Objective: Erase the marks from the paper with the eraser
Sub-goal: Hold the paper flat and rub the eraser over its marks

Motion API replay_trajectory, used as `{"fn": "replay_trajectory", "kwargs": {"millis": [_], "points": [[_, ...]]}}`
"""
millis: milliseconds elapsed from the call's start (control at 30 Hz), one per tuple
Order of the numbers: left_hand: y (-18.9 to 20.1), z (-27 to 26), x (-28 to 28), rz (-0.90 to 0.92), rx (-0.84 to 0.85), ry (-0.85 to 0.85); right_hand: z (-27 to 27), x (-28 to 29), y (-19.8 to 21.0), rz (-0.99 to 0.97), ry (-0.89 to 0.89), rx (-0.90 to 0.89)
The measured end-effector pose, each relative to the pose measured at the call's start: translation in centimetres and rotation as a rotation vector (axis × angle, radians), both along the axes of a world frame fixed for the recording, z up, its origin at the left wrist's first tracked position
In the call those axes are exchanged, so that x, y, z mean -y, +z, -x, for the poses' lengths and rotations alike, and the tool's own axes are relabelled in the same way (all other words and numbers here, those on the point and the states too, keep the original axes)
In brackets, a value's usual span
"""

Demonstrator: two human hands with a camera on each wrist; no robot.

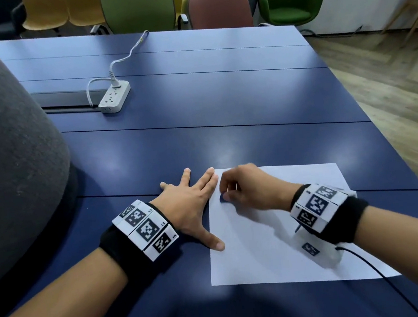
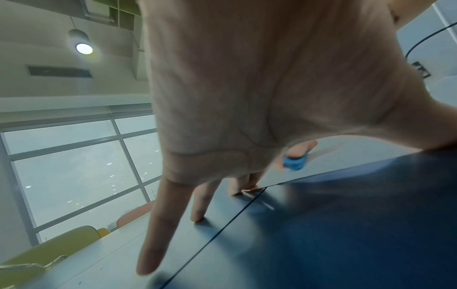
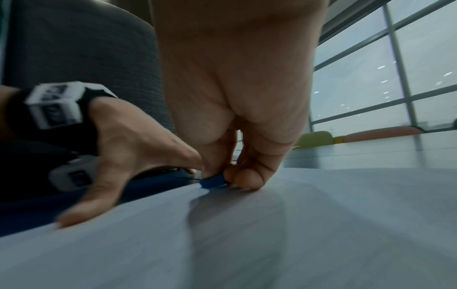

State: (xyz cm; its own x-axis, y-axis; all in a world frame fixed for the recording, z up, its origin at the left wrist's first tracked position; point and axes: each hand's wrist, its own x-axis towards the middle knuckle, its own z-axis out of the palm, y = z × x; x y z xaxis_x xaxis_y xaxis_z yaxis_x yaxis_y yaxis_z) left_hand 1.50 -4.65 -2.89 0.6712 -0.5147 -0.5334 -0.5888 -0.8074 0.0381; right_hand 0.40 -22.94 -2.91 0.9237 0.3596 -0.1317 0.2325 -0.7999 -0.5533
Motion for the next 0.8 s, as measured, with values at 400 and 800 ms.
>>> {"fn": "replay_trajectory", "kwargs": {"millis": [400,800], "points": [[0.4,1.8,-0.1,-0.028,-0.017,-0.01,7.3,3.7,0.0,-0.008,-0.016,0.066],[0.2,4.1,-1.2,0.022,-0.047,0.016,11.7,8.9,-1.0,0.189,-0.02,0.08]]}}
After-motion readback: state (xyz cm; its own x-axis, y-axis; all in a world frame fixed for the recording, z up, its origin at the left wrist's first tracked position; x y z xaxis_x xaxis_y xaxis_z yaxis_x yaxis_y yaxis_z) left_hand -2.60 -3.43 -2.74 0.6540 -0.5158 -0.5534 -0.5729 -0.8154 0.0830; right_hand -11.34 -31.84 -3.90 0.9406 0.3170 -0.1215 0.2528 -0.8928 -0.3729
